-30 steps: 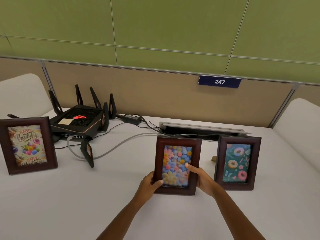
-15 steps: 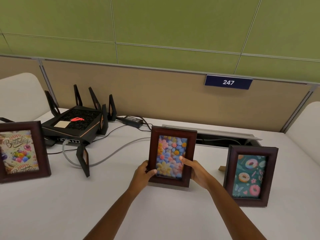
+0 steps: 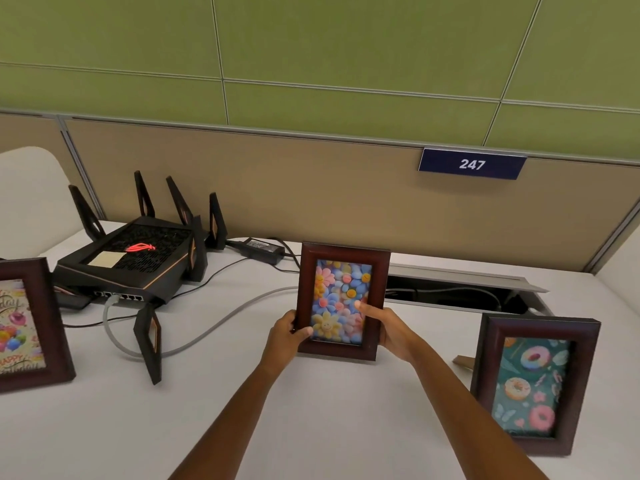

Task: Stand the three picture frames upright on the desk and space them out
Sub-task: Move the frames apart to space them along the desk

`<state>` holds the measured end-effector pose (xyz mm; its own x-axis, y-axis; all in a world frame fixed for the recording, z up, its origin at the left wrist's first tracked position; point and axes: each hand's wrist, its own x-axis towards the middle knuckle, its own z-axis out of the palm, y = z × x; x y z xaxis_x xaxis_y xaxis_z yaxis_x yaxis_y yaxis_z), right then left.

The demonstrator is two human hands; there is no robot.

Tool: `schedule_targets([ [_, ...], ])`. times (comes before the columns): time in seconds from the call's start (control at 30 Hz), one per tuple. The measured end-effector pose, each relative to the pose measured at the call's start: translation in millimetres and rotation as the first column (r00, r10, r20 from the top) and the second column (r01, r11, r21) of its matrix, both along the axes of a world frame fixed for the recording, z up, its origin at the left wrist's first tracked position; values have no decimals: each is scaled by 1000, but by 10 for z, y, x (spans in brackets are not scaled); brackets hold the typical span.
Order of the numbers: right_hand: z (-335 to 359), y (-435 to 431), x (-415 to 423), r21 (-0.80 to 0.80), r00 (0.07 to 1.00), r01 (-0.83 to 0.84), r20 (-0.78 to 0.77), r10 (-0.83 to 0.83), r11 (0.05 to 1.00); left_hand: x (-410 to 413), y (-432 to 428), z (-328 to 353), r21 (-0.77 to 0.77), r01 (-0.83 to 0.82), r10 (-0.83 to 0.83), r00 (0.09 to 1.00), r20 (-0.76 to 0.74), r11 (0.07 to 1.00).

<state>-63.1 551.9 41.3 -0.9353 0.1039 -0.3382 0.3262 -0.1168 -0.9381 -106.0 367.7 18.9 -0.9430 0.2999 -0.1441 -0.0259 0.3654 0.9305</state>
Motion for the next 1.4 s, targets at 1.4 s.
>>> schedule_targets([
  [1.4, -672, -792, 1649, 936, 997, 78, -67, -45, 344, 1519, -591, -502, -765, -105, -280, 892, -355, 636],
])
